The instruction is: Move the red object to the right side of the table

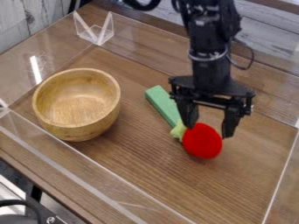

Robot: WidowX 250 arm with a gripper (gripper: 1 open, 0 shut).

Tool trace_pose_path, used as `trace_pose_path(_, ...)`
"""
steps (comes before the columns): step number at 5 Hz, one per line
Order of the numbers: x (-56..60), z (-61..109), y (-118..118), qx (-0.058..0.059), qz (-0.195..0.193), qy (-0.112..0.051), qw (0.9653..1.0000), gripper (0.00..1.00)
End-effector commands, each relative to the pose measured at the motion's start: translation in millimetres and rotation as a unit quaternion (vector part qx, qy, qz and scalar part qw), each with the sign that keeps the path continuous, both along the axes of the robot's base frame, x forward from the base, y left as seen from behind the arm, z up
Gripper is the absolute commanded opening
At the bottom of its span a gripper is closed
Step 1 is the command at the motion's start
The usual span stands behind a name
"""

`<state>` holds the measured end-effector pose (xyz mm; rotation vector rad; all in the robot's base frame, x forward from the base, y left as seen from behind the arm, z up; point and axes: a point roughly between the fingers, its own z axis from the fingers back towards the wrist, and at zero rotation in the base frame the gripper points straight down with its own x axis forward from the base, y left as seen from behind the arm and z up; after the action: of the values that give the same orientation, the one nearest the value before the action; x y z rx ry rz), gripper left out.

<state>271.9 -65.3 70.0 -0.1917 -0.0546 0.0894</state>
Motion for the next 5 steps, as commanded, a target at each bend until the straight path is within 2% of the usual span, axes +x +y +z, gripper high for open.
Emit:
trace_pose_path(1,-2.2,5.5,-6.1,-0.001,-0.046,-0.015,0.9988,1.0)
trace_pose_path(2,-7.6,5.7,-11.0,0.0,-0.089,-0.01,0.996,1.0)
trace_pose_path(4,-4.7,27.5,0.2,0.0,-0.039,-0.001,0.9992,1.0)
trace_pose_path(5,-2.0,35.5,6.3,0.001,-0.016,-0.002,0.9999,1.0)
